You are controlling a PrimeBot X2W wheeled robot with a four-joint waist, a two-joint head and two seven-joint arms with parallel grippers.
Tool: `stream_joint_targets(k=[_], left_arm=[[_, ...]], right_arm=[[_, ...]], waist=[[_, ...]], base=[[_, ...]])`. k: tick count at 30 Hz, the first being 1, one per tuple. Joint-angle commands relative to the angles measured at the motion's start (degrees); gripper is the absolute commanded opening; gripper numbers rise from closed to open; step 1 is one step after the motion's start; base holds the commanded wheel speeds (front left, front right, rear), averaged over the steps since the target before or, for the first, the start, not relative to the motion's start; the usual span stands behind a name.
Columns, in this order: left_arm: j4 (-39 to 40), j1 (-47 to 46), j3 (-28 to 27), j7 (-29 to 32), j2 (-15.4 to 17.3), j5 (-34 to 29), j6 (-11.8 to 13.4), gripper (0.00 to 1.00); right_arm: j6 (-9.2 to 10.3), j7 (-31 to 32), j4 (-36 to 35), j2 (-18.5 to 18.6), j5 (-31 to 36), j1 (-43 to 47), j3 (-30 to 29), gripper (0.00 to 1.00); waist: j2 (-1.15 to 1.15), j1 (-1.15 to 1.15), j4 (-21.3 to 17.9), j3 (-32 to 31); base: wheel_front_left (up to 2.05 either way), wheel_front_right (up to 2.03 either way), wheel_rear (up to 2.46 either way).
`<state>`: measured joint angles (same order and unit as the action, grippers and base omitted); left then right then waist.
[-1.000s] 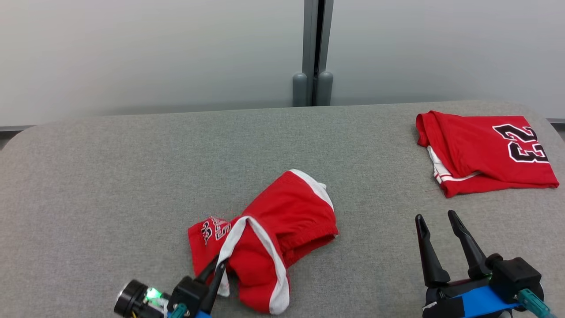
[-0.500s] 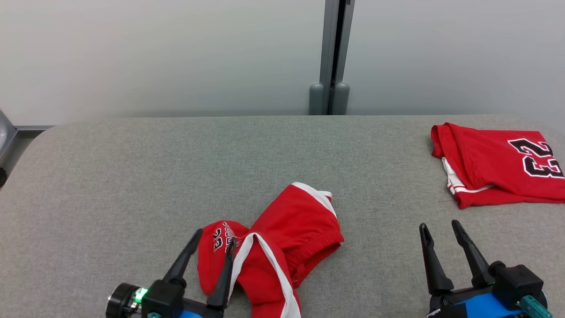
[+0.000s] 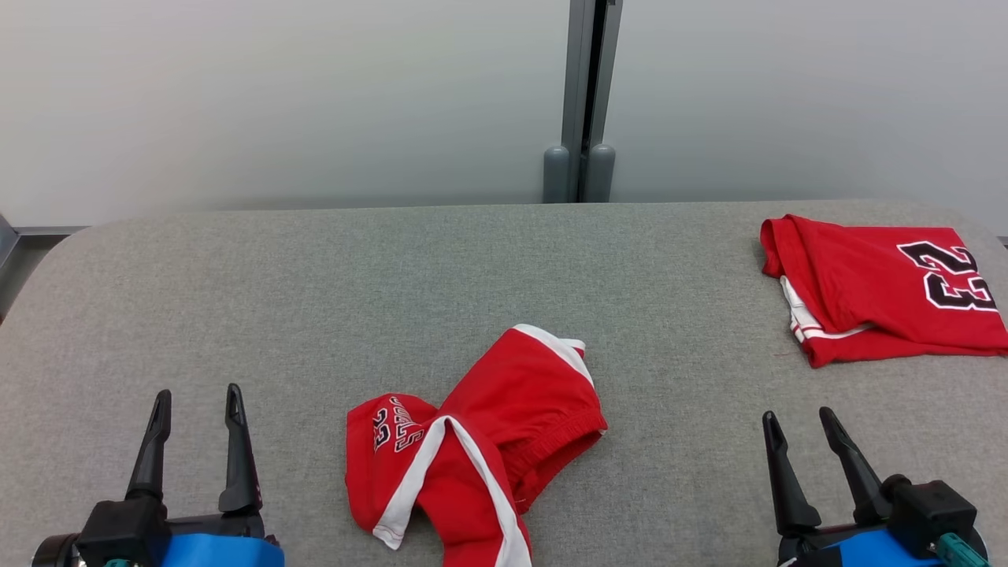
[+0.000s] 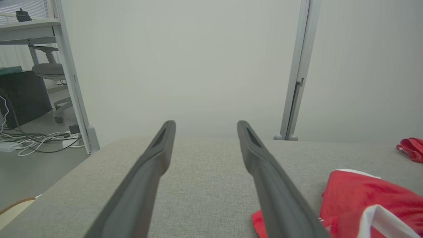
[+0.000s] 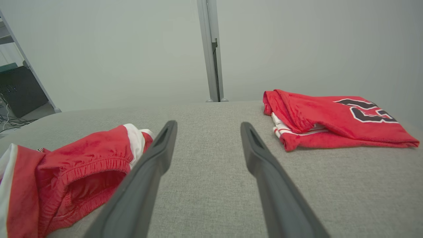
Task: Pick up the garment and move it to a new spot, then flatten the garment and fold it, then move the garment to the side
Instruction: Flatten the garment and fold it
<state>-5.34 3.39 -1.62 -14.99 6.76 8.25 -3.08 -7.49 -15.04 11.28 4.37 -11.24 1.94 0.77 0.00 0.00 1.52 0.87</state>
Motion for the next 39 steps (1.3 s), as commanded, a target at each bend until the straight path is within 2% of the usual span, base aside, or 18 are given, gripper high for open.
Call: stream_joint_targets(k=[1, 5, 10, 19, 26, 31, 35, 36, 37, 38, 39], left_arm=[[-0.06, -0.09, -0.26, -0.26, -0.27, -0.4, -0.29, 1.0], [-0.56, -0.76, -0.78, -0.26, -1.11, -1.76, -1.38, 1.0], [-0.99, -2.19, -0.48, -0.26, -2.08, -3.01, -2.24, 1.0], [-1.51, -4.59, 0.24, -0.26, -3.01, -4.03, -3.12, 1.0], [-1.84, -5.55, -0.14, -0.26, -3.44, -4.18, -3.48, 1.0], [-2.18, -5.97, -0.22, -0.26, -3.66, -4.22, -3.53, 1.0], [-2.45, -6.03, -0.09, -0.26, -3.76, -4.28, -3.59, 1.0], [-2.47, -6.05, -0.11, -0.26, -3.78, -4.31, -3.61, 1.0], [-2.48, -6.0, -0.17, -0.26, -3.79, -4.37, -3.62, 1.0], [-2.47, -5.96, -0.24, -0.26, -3.81, -4.41, -3.64, 1.0], [-2.47, -5.94, -0.3, -0.26, -3.82, -4.35, -3.64, 1.0]], right_arm=[[-0.01, -0.18, 0.09, 0.16, -0.14, 0.43, -0.06, 1.0], [-0.01, -0.18, 1.5, 0.74, 0.11, -2.24, 2.17, 1.0], [-0.01, -0.18, 5.69, 1.56, 0.36, -9.54, 8.36, 1.0], [-0.01, -0.18, 21.28, 0.64, -0.24, -24.06, 17.53, 1.0], [-0.01, -0.18, 36.13, -0.6, -2.26, -28.09, 20.8, 1.0], [-0.01, -0.18, 42.52, -1.23, -4.17, -29.43, 22.81, 1.0], [-0.01, -0.18, 44.64, -1.44, -6.42, -28.66, 25.59, 1.0], [-0.01, -0.18, 44.82, -1.45, -7.54, -28.04, 26.66, 0.9], [-0.01, -0.18, 44.89, -1.46, -8.28, -27.79, 27.83, 0.36], [-0.01, -0.18, 44.5, -1.43, -8.99, -28.09, 28.41, 0.0], [-0.01, -0.18, 44.24, -1.42, -9.26, -28.66, 28.47, 0.0]], waist=[[0.0, 0.0, 0.04, 0.02], [0.0, 0.0, 0.45, 0.37], [0.0, 0.0, 1.2, 1.33], [0.0, 0.0, 4.12, 3.71], [0.0, 0.0, 6.1, 5.23], [0.0, 0.0, 6.45, 5.82], [0.0, 0.0, 6.62, 5.66], [0.0, 0.0, 6.6, 5.58], [0.0, 0.0, 6.49, 5.52], [0.0, 0.0, 6.36, 5.51], [0.0, 0.0, 6.22, 5.49]], base=[[0.0, 0.0, 0.0], [0.0, 0.0, 0.0], [0.0, 0.0, 0.0], [0.0, 0.0, 0.0], [0.0, 0.0, 0.0], [0.0, 0.0, 0.0], [0.0, 0.0, 0.0], [0.0, 0.0, 0.0], [0.0, 0.0, 0.0], [0.0, 0.0, 0.0], [0.0, 0.0, 0.0]])
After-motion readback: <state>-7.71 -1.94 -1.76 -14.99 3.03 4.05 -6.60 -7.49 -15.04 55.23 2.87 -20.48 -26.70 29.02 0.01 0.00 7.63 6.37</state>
